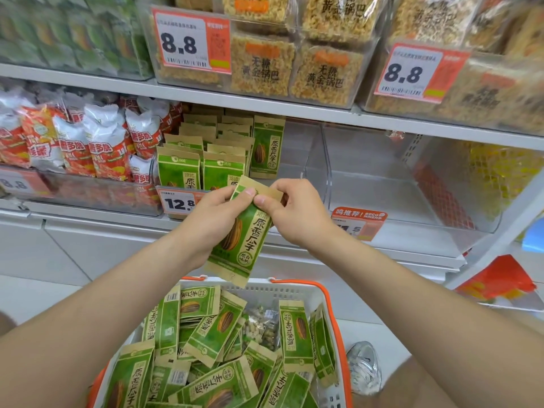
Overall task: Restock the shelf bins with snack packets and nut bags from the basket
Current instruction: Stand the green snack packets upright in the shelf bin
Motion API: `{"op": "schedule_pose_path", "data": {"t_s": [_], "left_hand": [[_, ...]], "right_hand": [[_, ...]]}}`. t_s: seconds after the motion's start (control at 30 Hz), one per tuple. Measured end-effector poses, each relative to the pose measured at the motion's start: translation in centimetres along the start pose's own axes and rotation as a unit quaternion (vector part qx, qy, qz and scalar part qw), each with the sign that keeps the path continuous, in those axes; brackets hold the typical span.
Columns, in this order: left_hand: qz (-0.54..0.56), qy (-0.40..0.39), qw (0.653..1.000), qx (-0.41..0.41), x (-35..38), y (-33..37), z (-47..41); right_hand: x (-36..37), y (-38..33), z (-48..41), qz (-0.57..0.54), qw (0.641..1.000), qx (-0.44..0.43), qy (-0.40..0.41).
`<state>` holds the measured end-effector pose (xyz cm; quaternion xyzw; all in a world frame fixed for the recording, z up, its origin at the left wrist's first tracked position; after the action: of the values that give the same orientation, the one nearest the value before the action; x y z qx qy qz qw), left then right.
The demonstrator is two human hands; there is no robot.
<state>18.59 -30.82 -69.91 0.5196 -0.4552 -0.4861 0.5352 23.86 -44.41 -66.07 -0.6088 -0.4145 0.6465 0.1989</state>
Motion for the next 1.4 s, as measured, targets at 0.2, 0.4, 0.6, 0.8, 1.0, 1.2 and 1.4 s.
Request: {"op": "schedule_pose_path", "data": {"t_s": [0.2,0.4,0.6,0.8,1.0,1.2,1.4], "left_hand": [[0.059,0.087,0.994,-0.005,-1.4,0.5,0.2],[0.155,0.193,0.969,-0.024,-3.3,0.4,-0.5],[0.014,0.143,0.989,0.033,-4.0,2.4,-1.8],[-0.434,0.117,0.871,0.199,-3.6,5.4,-1.5],[-0.622,0.082,0.707,0.328,-0.8,6.8,-1.1],[-0.667,0.038,0.662,0.341,0.2,5.8,-2.1],[-0.688,0.01,0.642,0.338,0.6,5.0,-2.9]], "right_hand": [[1.1,0.9,0.7,-0.198,0.974,0.092,-0.051],[4.7,0.1,2.1,-0.14,0.966,0.09,-0.199],[1.3,-1.0,-0.2,-0.037,0.999,0.034,-0.017],[-1.4,1.9,-3.9,-0.149,0.977,0.13,0.076],[-2.5,2.5,-7.6,-0.116,0.969,0.158,0.151],[-0.9,3.7,-11.5,0.035,0.972,0.189,0.132],[0.5,5.0,-14.5,0.045,0.972,0.199,0.114]]}}
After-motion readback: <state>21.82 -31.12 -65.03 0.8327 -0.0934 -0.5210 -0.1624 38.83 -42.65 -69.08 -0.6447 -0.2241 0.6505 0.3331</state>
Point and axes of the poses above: each hand's wrist, its own z-axis away from the middle knuckle, its own x-axis out of the palm, y = z × x, the point moved 10 cm from there along -z, towards the middle knuckle, and after that the axes turned 5 degrees about x, right-handed, at the moved point
